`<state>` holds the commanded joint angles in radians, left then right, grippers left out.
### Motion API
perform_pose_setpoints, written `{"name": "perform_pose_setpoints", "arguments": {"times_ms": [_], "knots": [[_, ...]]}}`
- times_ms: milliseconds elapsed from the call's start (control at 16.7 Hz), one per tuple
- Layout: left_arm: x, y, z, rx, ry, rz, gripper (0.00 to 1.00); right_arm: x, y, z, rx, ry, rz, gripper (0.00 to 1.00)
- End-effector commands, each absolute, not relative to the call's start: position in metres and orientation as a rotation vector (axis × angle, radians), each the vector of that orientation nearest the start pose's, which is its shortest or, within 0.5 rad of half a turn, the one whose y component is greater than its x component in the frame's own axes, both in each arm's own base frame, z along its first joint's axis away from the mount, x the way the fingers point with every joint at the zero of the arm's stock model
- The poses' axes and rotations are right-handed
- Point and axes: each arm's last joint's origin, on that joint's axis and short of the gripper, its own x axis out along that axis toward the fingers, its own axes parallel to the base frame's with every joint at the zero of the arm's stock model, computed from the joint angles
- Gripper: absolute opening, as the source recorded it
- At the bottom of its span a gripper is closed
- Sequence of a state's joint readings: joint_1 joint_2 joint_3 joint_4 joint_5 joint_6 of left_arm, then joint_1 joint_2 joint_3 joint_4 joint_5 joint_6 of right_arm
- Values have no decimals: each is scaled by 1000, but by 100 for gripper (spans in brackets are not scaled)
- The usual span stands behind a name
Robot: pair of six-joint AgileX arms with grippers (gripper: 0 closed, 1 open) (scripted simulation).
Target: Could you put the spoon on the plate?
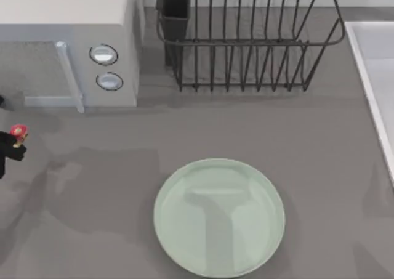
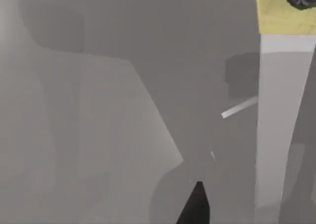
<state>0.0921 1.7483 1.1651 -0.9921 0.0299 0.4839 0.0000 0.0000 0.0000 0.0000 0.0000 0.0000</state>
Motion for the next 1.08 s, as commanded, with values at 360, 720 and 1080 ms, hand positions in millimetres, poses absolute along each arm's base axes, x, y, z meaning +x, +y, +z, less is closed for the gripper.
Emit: {"name": "perform_pose_setpoints", "arguments": {"times_ms": [360, 720, 1080], "knots": [[311, 42, 213, 261, 1547, -283, 0, 106, -1, 160, 0, 0, 0, 100], [313, 52, 214, 246, 1555, -246, 0, 106, -1, 160, 0, 0, 0, 100], [312, 14, 216, 349, 1593, -402, 0, 106, -1, 160, 0, 0, 0, 100]]}}
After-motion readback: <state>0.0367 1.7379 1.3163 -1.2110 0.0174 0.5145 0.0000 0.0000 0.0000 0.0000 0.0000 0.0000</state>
